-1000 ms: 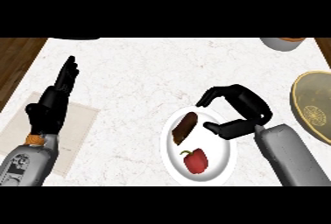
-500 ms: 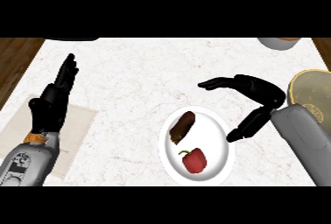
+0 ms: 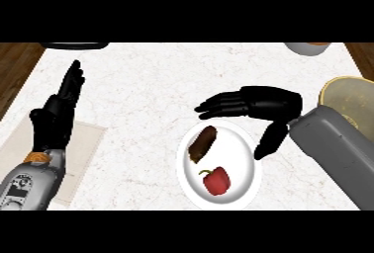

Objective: Pick the bell pepper from the plate and place it in the bowl

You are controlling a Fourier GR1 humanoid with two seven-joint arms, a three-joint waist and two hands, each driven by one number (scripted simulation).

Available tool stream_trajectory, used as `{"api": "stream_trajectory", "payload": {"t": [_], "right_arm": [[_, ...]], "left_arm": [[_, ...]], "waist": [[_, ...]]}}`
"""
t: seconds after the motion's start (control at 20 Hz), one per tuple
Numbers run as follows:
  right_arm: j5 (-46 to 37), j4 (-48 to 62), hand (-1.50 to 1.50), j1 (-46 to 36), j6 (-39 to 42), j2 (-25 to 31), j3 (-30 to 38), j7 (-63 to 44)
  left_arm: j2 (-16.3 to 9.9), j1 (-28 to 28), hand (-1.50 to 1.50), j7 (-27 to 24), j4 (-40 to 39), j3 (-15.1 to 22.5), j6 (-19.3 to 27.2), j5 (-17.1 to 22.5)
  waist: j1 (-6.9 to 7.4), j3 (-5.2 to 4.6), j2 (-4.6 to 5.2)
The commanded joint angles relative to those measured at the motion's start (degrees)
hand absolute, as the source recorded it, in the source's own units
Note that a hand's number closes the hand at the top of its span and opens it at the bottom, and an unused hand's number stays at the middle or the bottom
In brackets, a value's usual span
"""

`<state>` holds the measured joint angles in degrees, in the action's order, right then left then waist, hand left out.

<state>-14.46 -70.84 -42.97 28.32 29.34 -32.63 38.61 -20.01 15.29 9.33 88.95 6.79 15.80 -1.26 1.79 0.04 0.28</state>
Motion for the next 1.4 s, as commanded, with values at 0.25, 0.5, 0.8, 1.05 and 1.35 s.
{"api": "stream_trajectory", "payload": {"t": [0.25,0.5,0.8,1.05,1.35], "right_arm": [[-9.35,-5.83,-1.5,-2.04,5.04,-4.29,-11.09,-2.92],[-13.29,-7.41,-1.5,-1.67,7.22,-2.02,-12.91,-2.15],[-23.71,-7.39,-1.5,2.44,1.93,-4.92,-17.63,-7.58],[-30.02,-2.98,-1.5,4.33,1.38,-6.36,-17.9,-8.07],[-35.97,2.82,-1.5,5.93,0.69,-14.6,-15.21,-7.33]], "left_arm": [[0.53,-1.43,0.0,-1.02,-1.36,-1.61,-0.3,-0.76],[-1.41,-1.33,0.0,1.55,0.76,-3.12,-3.16,-0.2],[2.48,-3.35,0.0,0.98,3.77,-1.01,-0.42,-3.3],[1.66,-1.02,0.0,1.32,0.96,-3.89,-2.79,-2.36],[2.09,-1.85,0.0,-0.19,1.06,-5.73,-4.48,-3.38]], "waist": [[-1.49,-0.08,-0.25],[-1.51,-0.05,-0.26],[-1.47,-0.03,-0.27],[-1.65,-0.03,-0.24],[-1.56,-0.04,-0.25]]}}
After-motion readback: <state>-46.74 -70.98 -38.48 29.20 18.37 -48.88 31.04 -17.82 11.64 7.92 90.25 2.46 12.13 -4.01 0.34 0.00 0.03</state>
